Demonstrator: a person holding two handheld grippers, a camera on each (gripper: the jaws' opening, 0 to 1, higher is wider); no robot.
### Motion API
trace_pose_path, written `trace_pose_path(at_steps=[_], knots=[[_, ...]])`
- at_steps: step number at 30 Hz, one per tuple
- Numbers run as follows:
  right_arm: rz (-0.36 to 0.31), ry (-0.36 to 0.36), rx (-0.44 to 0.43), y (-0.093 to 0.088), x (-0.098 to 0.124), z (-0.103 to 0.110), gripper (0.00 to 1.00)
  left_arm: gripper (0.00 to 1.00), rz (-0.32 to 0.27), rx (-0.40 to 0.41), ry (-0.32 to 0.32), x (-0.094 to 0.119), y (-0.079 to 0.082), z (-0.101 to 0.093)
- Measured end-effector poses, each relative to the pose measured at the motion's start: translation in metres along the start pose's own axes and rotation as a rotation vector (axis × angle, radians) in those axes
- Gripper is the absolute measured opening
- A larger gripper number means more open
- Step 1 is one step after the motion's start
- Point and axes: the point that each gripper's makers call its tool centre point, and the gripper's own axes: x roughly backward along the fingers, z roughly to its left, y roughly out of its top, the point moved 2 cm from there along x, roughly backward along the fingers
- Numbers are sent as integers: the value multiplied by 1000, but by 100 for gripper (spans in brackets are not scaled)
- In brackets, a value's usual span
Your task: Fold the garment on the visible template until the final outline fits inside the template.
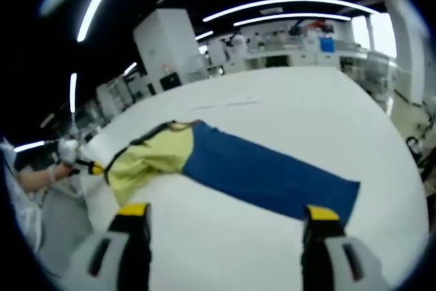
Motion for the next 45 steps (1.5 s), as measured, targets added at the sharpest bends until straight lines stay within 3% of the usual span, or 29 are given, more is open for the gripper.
trace_pose_path(at_steps=[6,10,15,22,25,31,41,45], knots=[[4,5,-2,-1,-1,2,92,19,-4,-8,10,2,-5,4],[6,9,-2,-1,-3,2,92,23,1,-22,14,4,-7,8],[5,12,-3,-1,-3,4,92,22,9,-39,16,2,-6,18],[5,7,-9,-3,-1,3,92,16,34,-61,-28,2,-8,6],[5,4,-13,-5,0,3,92,14,46,38,-46,0,-12,-3],[9,4,-12,-6,1,3,92,0,55,74,-51,-4,-19,-8],[-1,9,-11,-3,-1,4,92,0,59,73,-28,-1,-19,-1],[0,10,-12,-4,-2,4,92,16,79,96,-34,-2,-24,-2]])
